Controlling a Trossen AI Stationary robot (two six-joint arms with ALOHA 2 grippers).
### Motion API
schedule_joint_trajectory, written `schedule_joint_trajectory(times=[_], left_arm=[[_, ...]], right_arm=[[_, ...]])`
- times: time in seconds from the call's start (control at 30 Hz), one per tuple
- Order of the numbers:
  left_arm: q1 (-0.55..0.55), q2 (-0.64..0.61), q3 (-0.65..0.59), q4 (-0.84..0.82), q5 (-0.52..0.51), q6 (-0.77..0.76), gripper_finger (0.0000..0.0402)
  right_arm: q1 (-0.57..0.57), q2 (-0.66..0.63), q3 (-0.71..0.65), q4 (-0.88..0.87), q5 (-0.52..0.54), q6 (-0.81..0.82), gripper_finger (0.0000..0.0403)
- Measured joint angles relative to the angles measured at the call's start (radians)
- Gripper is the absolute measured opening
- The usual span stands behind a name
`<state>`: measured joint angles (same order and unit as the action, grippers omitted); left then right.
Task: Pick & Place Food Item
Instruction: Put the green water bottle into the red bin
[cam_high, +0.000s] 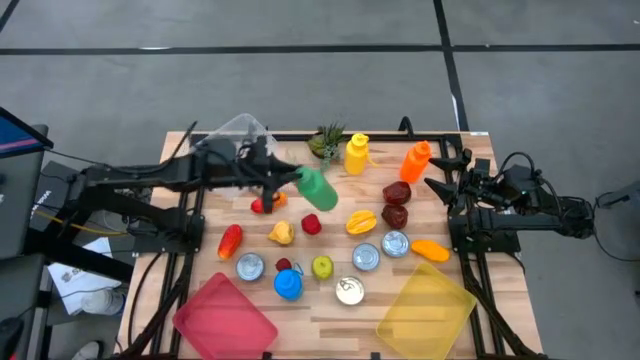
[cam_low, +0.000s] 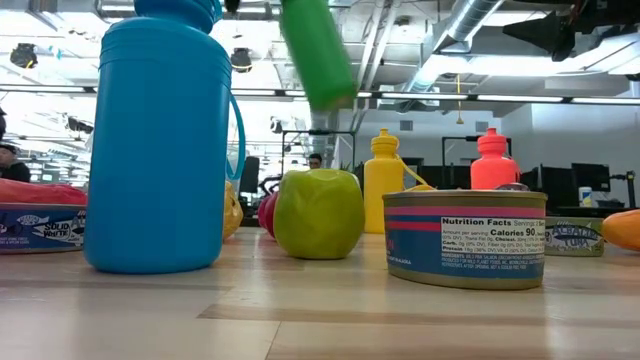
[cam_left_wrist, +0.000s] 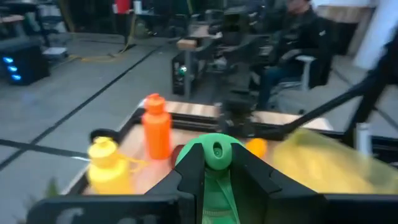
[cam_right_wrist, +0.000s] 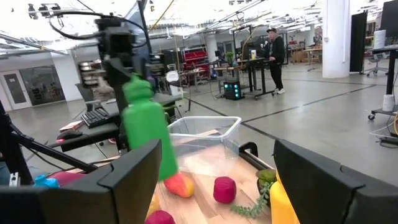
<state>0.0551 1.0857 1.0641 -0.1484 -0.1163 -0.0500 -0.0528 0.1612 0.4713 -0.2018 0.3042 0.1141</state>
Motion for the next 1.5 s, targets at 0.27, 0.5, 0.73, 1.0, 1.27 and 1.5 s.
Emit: schedule_joint_trajectory(times=[0.27, 0.5, 0.73, 1.0, 1.27, 1.5], left_arm=[[-0.262, -0.122, 0.000, -0.126, -0.109, -0.142, 0.0049], [-0.453, -0.179, 0.004, -0.148, -0.174, -0.254, 0.0049], [-0.584, -0.171, 0.104, -0.133, -0.175, -0.296, 0.0050], [-0.731, -0.135, 0.144, -0.167, -0.168, -0.401, 0.0050], [-0.903, -0.031, 0.144, -0.137, -0.295, -0.486, 0.0051], [-0.996, 0.033, 0.143, -0.298, -0.504, -0.474, 0.0051]], right_arm=[[-0.001, 0.000, 0.000, 0.002, 0.004, 0.001, 0.0302], [-0.001, 0.001, 0.000, 0.000, 0.008, 0.007, 0.0301], [-0.001, 0.001, 0.000, 0.001, 0.008, 0.010, 0.0302], [-0.001, 0.001, 0.000, 0.000, 0.008, 0.036, 0.0302], [-0.001, 0.001, 0.000, -0.004, 0.009, 0.081, 0.0302], [-0.001, 0.001, 0.000, -0.041, 0.009, 0.081, 0.0301]])
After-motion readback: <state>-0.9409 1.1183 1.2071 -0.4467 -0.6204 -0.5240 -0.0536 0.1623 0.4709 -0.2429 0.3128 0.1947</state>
